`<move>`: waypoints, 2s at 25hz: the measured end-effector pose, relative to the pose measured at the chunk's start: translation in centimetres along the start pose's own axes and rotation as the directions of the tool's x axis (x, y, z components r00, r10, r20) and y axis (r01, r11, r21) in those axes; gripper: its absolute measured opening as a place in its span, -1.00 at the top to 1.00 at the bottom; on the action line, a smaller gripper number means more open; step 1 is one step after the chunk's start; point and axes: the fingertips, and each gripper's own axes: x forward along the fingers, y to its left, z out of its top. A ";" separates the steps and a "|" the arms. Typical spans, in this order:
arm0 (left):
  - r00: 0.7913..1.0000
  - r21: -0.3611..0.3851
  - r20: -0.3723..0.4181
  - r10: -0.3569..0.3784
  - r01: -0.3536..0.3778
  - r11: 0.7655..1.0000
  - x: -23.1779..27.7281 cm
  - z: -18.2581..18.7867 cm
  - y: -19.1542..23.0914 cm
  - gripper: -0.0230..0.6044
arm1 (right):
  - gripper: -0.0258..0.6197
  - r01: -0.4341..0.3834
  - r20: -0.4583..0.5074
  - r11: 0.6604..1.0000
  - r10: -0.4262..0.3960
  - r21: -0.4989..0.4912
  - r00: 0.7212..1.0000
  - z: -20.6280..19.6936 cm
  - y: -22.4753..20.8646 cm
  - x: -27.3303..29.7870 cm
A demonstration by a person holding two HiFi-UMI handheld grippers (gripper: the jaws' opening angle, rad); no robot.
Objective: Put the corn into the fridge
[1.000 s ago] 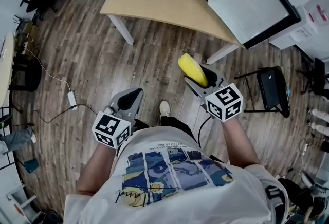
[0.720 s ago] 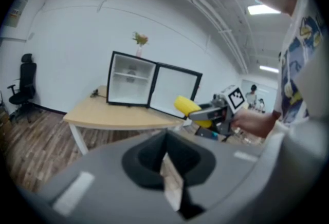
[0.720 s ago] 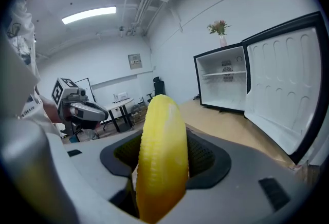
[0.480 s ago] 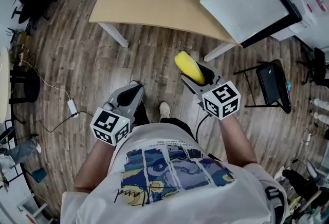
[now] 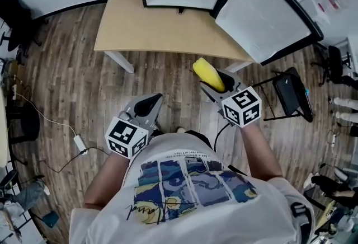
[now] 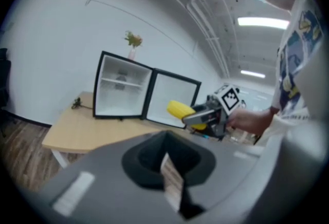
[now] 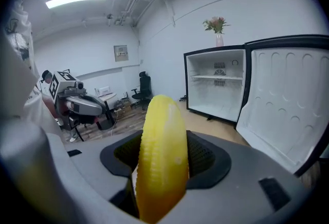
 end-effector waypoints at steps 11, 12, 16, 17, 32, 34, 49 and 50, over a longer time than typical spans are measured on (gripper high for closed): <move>0.998 -0.023 0.018 0.062 -0.062 0.998 -7.4 0.3 12.9 0.90 | 0.15 0.076 0.028 0.995 -0.075 -0.060 0.997 11.8 -3.8 11.7; 0.998 -0.026 0.016 0.069 -0.068 0.997 -7.8 0.1 13.7 0.90 | 0.15 0.084 0.033 0.995 -0.082 -0.061 0.996 12.7 -4.2 12.6; 0.995 -0.053 0.023 0.097 -0.096 0.994 -8.7 0.0 16.3 0.90 | 0.15 0.100 0.042 0.991 -0.097 -0.087 0.994 16.1 -5.9 15.4; 0.994 -0.058 0.029 0.106 -0.104 0.993 -8.7 0.1 16.8 0.90 | 0.15 0.102 0.041 0.990 -0.098 -0.101 0.994 16.9 -6.5 16.0; 0.938 -0.121 0.099 0.333 -0.321 0.939 -5.0 5.1 24.7 0.90 | 0.15 0.128 0.026 0.939 -0.126 -0.318 0.992 28.1 -20.0 25.2; 0.929 -0.121 0.094 0.358 -0.346 0.930 -4.5 5.3 25.1 0.90 | 0.15 0.126 0.017 0.928 -0.128 -0.351 0.992 28.9 -21.2 26.7; 0.873 -0.161 0.074 0.482 -0.466 0.870 -0.7 6.6 26.9 0.90 | 0.15 0.096 -0.043 0.833 -0.142 -0.545 0.989 31.6 -26.8 35.6; 0.870 -0.165 0.073 0.487 -0.471 0.866 -0.5 6.6 26.9 0.90 | 0.15 0.086 -0.049 0.830 -0.136 -0.552 0.990 31.7 -26.8 36.0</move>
